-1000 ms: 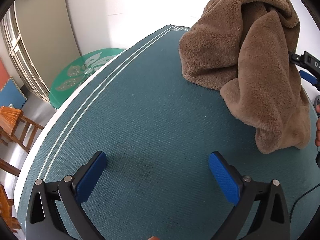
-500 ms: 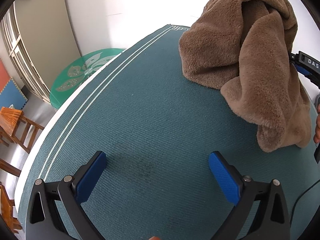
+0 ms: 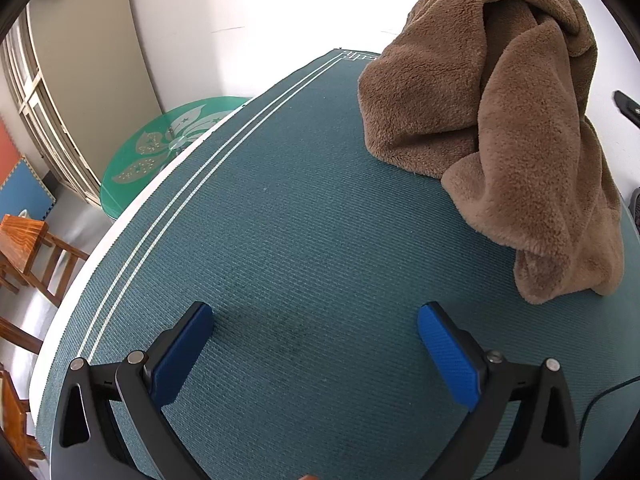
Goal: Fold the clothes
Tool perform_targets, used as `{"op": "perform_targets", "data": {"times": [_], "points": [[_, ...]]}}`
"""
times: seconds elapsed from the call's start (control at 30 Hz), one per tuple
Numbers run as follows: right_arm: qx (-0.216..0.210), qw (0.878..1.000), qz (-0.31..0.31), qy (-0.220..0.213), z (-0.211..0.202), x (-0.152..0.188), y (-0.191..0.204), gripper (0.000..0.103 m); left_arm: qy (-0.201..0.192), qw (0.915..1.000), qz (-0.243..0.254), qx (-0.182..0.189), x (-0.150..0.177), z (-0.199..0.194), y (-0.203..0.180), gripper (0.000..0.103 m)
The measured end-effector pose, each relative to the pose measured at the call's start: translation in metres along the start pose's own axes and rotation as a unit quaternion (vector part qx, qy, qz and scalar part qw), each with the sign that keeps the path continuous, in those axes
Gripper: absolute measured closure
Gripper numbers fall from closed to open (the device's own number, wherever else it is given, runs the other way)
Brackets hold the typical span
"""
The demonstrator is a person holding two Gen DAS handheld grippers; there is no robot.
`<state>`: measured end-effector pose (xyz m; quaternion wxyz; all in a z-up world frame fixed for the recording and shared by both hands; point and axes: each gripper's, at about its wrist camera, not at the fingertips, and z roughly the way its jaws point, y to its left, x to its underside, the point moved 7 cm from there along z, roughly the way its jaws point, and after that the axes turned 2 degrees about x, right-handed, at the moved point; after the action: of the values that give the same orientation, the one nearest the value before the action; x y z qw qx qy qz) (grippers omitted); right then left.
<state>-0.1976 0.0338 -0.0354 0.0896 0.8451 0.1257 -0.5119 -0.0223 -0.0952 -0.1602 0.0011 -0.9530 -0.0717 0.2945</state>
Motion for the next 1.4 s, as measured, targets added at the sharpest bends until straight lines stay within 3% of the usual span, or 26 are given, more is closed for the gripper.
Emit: {"op": "perform_targets", "data": {"times": [0.03, 0.1, 0.13, 0.27, 0.33, 0.37, 0.4, 0.47, 0.63, 0.7, 0.87, 0.93, 0.97, 1.0, 1.1, 1.2, 1.33, 1.4], "points": [[0.001, 1.0, 0.001, -0.001, 0.003, -0.003, 0.002, 0.092, 0.0, 1.0, 0.0, 0.0, 0.0, 0.0, 0.0, 0.001], [0.013, 1.0, 0.02, 0.001, -0.018, 0.015, -0.059, 0.092, 0.0, 1.0, 0.001, -0.001, 0.0, -0.001, -0.001, 0.001], [0.013, 1.0, 0.027, 0.006, -0.017, 0.019, -0.071, 0.092, 0.0, 1.0, 0.001, -0.001, 0.001, -0.001, -0.001, 0.001], [-0.013, 0.999, 0.033, 0.023, 0.004, 0.003, -0.038, 0.09, 0.0, 1.0, 0.002, -0.002, 0.0, -0.001, 0.0, 0.001], [-0.012, 0.999, 0.03, 0.023, -0.019, 0.002, -0.067, 0.083, 0.001, 1.0, 0.002, -0.003, -0.001, 0.001, 0.0, 0.001], [-0.01, 0.999, 0.029, 0.023, -0.035, 0.003, -0.084, 0.071, 0.001, 1.0, 0.002, -0.003, -0.001, 0.001, 0.0, 0.001], [-0.014, 0.999, 0.033, 0.021, -0.04, 0.0, -0.09, 0.044, 0.001, 1.0, 0.002, -0.002, -0.002, 0.001, 0.0, 0.001], [-0.03, 0.998, 0.048, 0.007, -0.039, -0.008, -0.089, 0.017, 0.001, 1.0, 0.002, -0.002, -0.003, 0.001, 0.002, 0.001], [-0.077, 0.996, 0.04, -0.023, -0.015, -0.057, -0.06, 0.017, 0.0, 1.0, 0.001, 0.0, -0.002, 0.002, 0.005, 0.001], [-0.083, 0.996, 0.029, -0.021, 0.013, -0.083, -0.046, 0.017, 0.0, 1.0, 0.003, -0.001, 0.0, 0.002, 0.003, 0.001], [-0.085, 0.994, 0.043, 0.044, 0.084, -0.1, -0.041, 0.018, -0.001, 1.0, 0.003, -0.002, 0.001, 0.003, 0.0, 0.001], [-0.105, 0.99, 0.059, 0.069, 0.115, -0.105, -0.04, 0.043, -0.001, 1.0, 0.002, -0.001, 0.001, 0.003, 0.001, 0.001], [-0.128, 0.986, 0.073, 0.077, 0.123, -0.107, -0.038, 0.068, -0.002, 1.0, 0.0, 0.002, 0.001, 0.003, 0.002, 0.0], [-0.139, 0.984, 0.08, 0.078, 0.125, -0.11, -0.036, 0.074, -0.004, 1.0, -0.004, 0.008, 0.0, 0.002, 0.003, 0.0], [-0.167, 0.983, 0.037, 0.061, 0.116, -0.12, -0.016, 0.085, -0.021, 0.9981, -0.031, 0.05, -0.001, -0.007, 0.009, 0.0], [-0.212, 0.976, -0.001, 0.054, 0.086, -0.126, 0.004, 0.085, -0.039, 0.9939, -0.057, 0.086, -0.005, -0.022, 0.019, 0.0], [-0.303, 0.947, -0.091, 0.06, -0.046, -0.068, 0.069, 0.085, -0.095, 0.99, -0.066, 0.08, -0.016, -0.067, 0.043, 0.0], [-0.33, 0.933, -0.121, 0.072, -0.07, -0.042, 0.091, 0.085, -0.112, 0.9873, -0.068, 0.09, -0.02, -0.086, 0.053, 0.0]]}}
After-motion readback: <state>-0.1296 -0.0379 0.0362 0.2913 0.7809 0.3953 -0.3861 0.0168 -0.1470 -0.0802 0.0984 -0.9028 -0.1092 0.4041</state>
